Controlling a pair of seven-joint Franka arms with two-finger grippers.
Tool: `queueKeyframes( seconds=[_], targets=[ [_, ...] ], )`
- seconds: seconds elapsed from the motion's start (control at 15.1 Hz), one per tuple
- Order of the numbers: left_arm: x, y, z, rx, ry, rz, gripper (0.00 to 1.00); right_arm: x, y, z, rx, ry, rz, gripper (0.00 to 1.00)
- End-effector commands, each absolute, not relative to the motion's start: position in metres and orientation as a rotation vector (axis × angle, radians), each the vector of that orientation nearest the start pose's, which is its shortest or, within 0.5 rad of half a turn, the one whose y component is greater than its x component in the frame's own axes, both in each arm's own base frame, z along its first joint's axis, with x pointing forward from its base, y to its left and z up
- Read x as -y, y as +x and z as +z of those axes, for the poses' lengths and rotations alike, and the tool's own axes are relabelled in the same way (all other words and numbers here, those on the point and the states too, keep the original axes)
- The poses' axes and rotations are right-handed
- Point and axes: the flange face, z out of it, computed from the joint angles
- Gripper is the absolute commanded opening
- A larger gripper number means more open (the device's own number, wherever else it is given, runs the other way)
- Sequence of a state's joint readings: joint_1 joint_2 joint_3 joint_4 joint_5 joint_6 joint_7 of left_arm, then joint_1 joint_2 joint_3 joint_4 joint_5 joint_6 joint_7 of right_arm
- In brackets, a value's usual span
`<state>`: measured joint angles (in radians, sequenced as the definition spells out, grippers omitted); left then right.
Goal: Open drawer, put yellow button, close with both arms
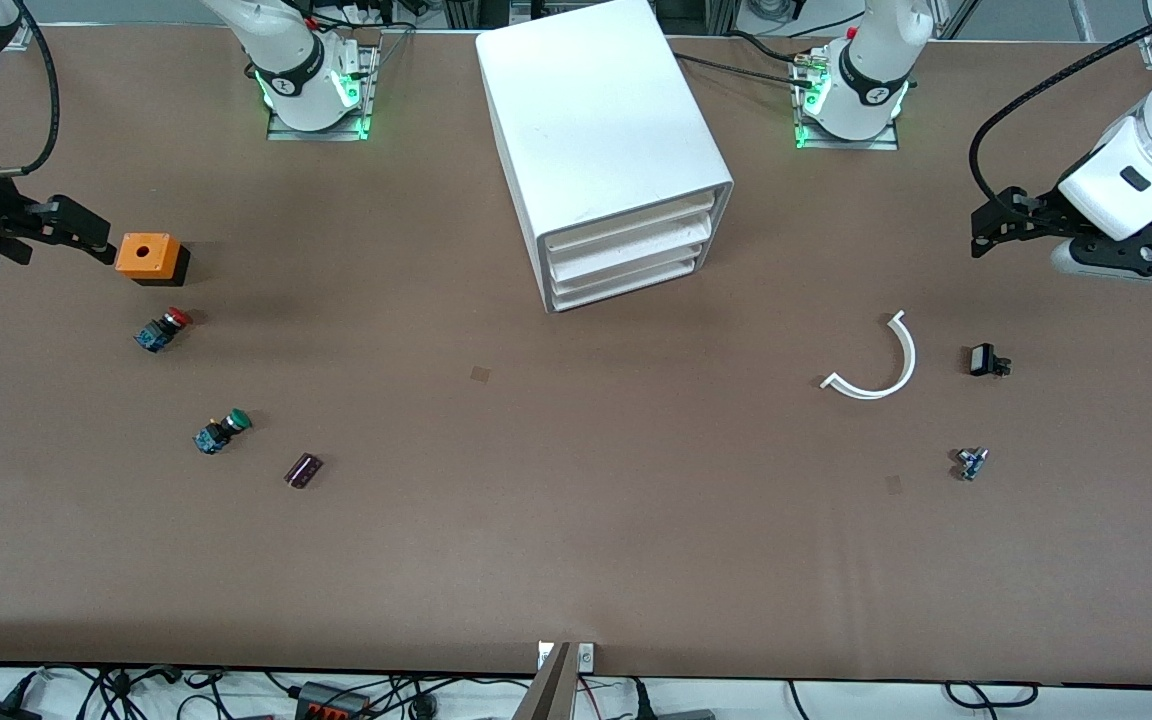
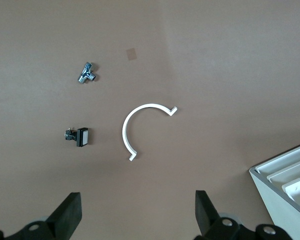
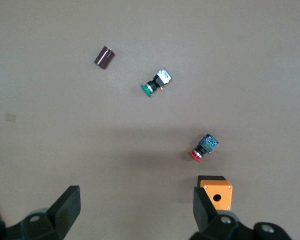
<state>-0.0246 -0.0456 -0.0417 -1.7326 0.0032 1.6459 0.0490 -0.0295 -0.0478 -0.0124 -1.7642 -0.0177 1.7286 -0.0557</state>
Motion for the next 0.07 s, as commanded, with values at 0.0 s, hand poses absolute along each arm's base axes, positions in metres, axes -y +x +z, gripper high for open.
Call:
queueKeyframes(
  seconds=[0.0],
  targets=[
    [0.0372,0.5348,0.5839,-0.170,-3.138,0.065,1.00,0.0258,0.5502,0.5768,0.032,-3.174,-0.024,1.00]
  ],
)
